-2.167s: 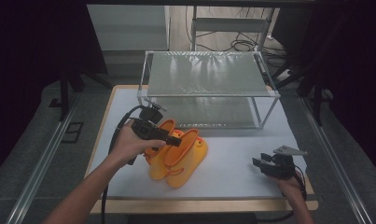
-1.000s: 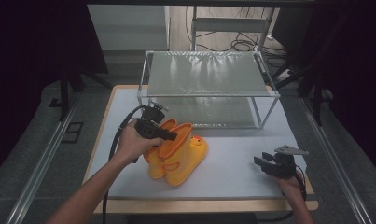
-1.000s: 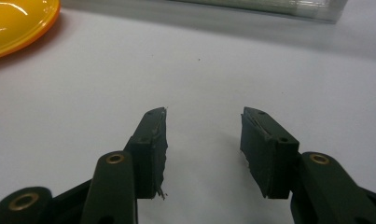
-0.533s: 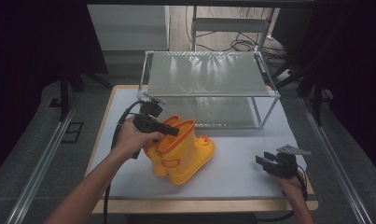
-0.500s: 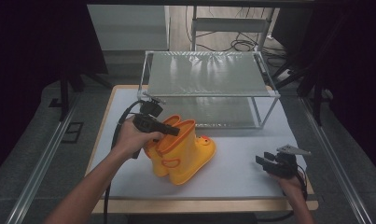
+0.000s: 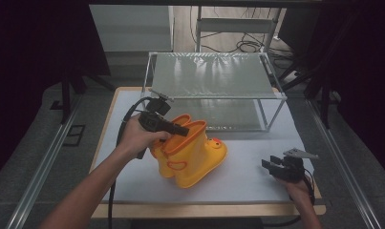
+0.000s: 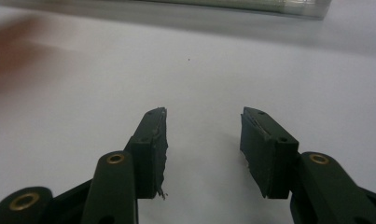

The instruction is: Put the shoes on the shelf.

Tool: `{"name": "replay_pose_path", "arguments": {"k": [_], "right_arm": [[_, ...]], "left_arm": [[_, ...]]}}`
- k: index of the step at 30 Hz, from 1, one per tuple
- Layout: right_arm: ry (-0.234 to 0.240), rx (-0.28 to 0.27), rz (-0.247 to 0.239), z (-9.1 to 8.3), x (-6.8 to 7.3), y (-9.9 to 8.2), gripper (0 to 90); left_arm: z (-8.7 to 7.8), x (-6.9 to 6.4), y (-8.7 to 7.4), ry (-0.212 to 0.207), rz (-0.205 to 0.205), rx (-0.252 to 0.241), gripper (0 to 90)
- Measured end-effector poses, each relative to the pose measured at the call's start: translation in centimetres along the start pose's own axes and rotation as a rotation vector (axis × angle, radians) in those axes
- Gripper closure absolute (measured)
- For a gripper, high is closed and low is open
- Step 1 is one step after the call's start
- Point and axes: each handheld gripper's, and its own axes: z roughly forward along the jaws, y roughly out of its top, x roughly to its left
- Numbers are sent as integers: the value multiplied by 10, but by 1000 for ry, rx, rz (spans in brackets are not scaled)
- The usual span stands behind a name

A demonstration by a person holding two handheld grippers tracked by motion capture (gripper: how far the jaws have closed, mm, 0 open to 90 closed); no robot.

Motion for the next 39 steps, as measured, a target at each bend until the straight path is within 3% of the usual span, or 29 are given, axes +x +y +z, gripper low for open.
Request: {"name": "replay_pose_path", "arguments": {"k": [5,11,18,32,39], "right_arm": [[0,-2,3,0,0,0,509],[-1,-3,4,0,0,0,509],[-3,0,5,0,-1,0,510],[-11,-7,24,-1,-5,0,513],[-10,-4,25,-1,-5,0,515]], "left_arm": [[6,0,-3,-14,-8,2,818],[4,-8,0,-9,15,6,818],[-9,-14,7,-17,35,-15,818],[-48,-32,37,-12,75,-91,819],[-51,-37,46,8,97,-93,820]]}}
